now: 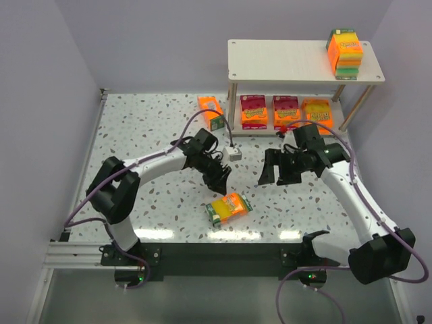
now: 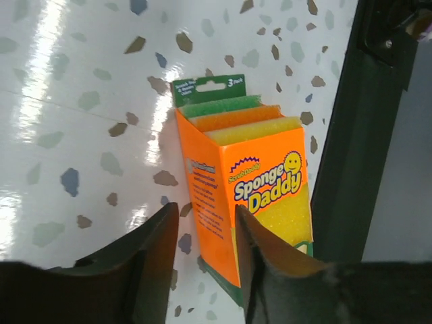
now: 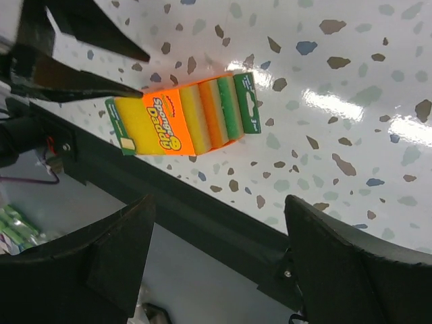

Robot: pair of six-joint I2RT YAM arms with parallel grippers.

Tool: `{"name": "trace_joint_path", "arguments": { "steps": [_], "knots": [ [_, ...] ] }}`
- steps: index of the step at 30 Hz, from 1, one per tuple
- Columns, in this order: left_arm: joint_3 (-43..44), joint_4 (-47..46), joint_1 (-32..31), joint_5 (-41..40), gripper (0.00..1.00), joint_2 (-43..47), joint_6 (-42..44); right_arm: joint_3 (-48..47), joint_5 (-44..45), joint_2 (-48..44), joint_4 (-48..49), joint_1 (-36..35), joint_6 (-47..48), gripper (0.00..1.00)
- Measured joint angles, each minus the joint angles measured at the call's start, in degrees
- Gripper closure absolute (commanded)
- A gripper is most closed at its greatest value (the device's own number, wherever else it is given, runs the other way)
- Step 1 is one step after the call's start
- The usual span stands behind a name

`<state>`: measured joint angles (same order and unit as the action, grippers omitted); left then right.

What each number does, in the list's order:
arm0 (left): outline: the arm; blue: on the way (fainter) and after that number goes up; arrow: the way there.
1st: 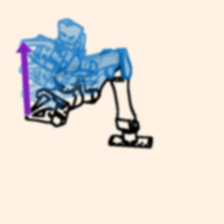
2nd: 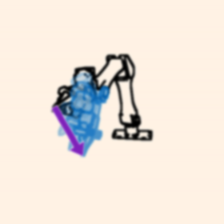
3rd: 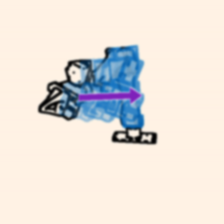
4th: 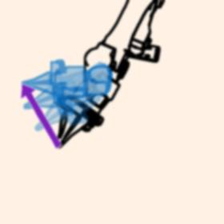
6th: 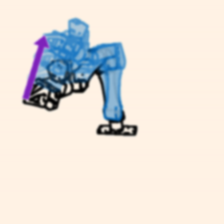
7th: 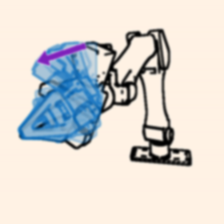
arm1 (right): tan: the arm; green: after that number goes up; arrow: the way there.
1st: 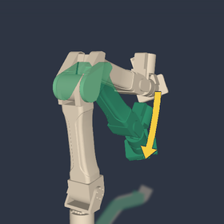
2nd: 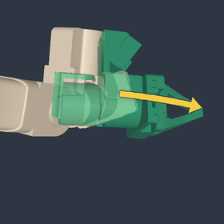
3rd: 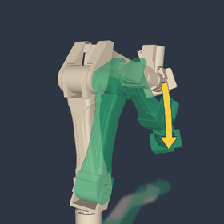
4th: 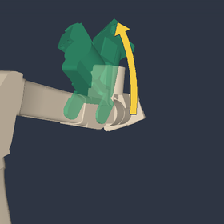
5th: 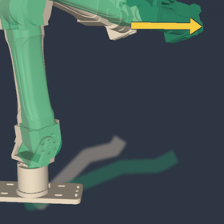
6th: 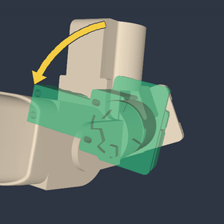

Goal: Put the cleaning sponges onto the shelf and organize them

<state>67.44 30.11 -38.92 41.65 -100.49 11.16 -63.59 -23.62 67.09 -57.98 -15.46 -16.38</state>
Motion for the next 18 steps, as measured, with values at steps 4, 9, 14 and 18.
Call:
{"name": "trace_joint_path", "arguments": {
  "steps": [4, 9, 14, 18],
  "knots": [
    [4.35, 0.87, 0.0, -5.64, 0.09, 0.33, -1.03, 1.33, 1.73, 2.08, 0.09, -6.62, 0.96, 0.23],
    [4.04, 0.57, 0.24, -17.22, 0.0, 8.0, -8.41, 2.91, 4.17, 6.88, 2.23, -14.69, 0.76, 0.29],
    [-0.92, -3.32, 3.26, -26.34, 0.0, 26.43, -18.8, 3.43, 6.21, 10.23, 6.21, -19.65, 0.68, 0.33],
    [-3.85, -5.14, 6.93, -31.47, 0.0, 38.32, -24.3, 3.43, 6.49, 13.9, 10.27, -20.68, 1.07, 0.38]
  ]
}}
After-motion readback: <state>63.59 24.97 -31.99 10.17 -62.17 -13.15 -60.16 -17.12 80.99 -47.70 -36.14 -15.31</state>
